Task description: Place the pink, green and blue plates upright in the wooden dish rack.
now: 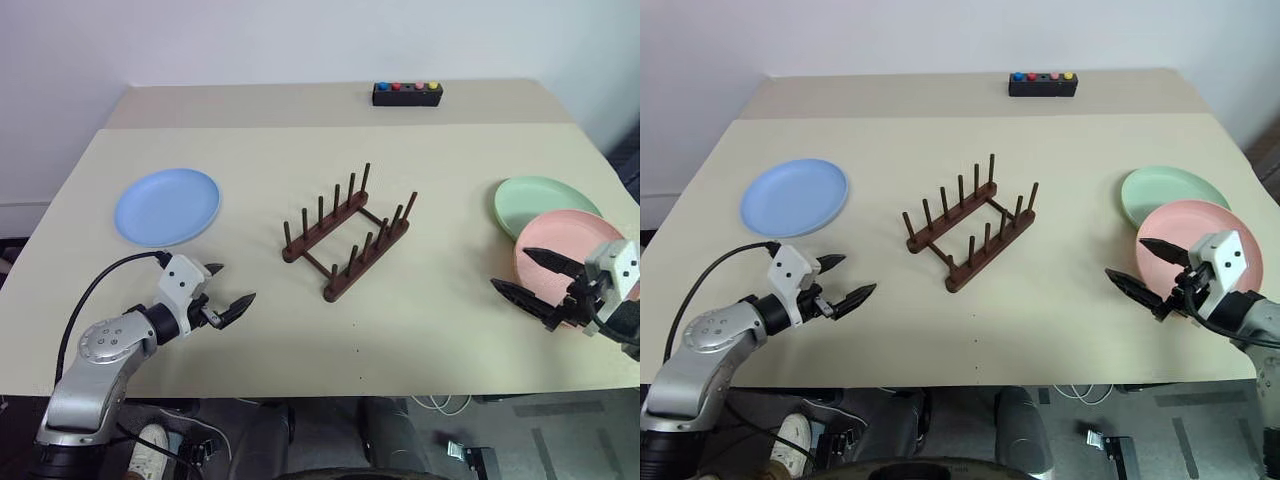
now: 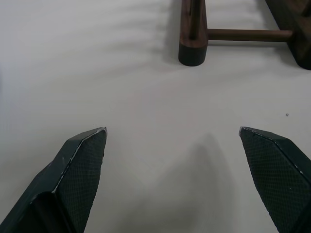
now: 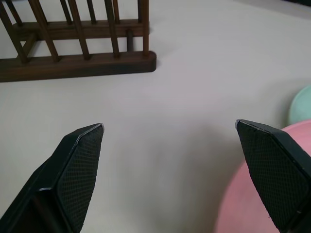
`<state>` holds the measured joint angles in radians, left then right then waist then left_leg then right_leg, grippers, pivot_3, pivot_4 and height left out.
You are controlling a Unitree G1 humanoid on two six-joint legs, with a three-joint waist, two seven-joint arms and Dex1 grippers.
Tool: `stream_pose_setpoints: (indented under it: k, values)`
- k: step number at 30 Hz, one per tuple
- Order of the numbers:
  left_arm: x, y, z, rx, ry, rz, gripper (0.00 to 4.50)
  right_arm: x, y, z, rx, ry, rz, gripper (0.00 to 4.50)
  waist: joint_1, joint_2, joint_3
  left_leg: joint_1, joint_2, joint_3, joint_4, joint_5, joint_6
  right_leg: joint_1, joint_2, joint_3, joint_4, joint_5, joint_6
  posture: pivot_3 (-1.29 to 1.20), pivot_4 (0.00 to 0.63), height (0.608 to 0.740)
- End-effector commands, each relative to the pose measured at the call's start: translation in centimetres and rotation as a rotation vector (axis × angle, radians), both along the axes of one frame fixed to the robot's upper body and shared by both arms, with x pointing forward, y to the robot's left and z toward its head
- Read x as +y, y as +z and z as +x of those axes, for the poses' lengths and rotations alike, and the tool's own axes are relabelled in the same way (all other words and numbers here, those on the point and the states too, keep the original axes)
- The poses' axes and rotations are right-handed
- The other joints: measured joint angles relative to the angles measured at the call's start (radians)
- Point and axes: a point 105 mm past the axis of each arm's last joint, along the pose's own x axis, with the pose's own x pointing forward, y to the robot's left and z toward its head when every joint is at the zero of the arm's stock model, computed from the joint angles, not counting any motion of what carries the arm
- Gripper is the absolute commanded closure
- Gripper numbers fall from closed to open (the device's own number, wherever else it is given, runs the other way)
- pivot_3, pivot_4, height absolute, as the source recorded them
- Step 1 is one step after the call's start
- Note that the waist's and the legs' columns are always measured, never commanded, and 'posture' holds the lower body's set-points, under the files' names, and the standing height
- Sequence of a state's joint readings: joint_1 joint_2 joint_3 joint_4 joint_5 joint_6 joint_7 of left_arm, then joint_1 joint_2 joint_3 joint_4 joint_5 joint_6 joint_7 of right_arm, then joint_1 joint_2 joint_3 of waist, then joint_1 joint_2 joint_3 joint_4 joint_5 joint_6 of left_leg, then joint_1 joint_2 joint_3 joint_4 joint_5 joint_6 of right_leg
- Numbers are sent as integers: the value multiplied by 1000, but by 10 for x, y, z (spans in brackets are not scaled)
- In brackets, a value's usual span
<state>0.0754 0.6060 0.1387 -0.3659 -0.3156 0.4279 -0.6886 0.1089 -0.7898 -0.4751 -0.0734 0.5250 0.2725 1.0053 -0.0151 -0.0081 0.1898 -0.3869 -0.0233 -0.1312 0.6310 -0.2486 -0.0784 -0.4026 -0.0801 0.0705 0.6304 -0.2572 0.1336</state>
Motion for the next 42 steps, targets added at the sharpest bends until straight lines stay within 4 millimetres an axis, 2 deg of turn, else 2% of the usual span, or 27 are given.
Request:
stream_pose_setpoints:
  k: [1,9,13,22,25,29,31,32,35,42]
  values:
    - [3,16,1,-52,5,4,0,3,11,3,-51,9,-2,71,0,0,0,0,0,0,0,0,0,0,0,0,0,0,0,0,150,740]
    - [-1,14,-6,-33,-14,-12,0,7,7,-3,-39,8,3,71,0,0,0,0,0,0,0,0,0,0,0,0,0,0,0,0,150,740]
    - [-10,14,-11,-15,-53,-43,0,12,5,-2,-49,-2,8,71,0,0,0,0,0,0,0,0,0,0,0,0,0,0,0,0,150,740]
    - [-41,1,-31,88,-220,-54,0,42,-6,7,-63,41,42,71,-1,0,0,0,0,0,0,0,0,0,0,0,0,0,0,0,150,740]
    - [-61,-5,-24,71,-269,-35,0,54,-8,4,-68,64,61,71,7,0,0,0,0,0,0,0,0,0,0,0,0,0,0,0,150,740]
    - [-71,-17,-16,89,-302,-56,0,76,-13,-3,-69,86,62,71,1,0,-1,0,0,0,0,0,0,1,0,0,0,0,0,0,150,740]
    - [-83,-23,-10,87,-310,-73,0,79,-14,-10,-71,88,67,71,1,0,0,0,0,0,-1,0,0,0,0,0,0,0,0,0,150,740]
    - [-83,-25,-8,87,-310,-73,0,83,-15,-11,-71,89,69,71,1,0,0,0,0,0,0,0,0,0,0,0,0,0,0,0,150,740]
    - [-98,-32,-9,103,-370,-82,0,89,-24,-17,-51,84,69,71,4,0,-1,0,0,0,1,0,0,1,0,0,0,0,0,0,150,740]
    - [-115,-39,-5,96,-439,-62,0,102,-31,-17,-44,94,80,71,5,0,-1,5,0,0,0,0,0,6,0,0,-1,-1,0,0,150,740]
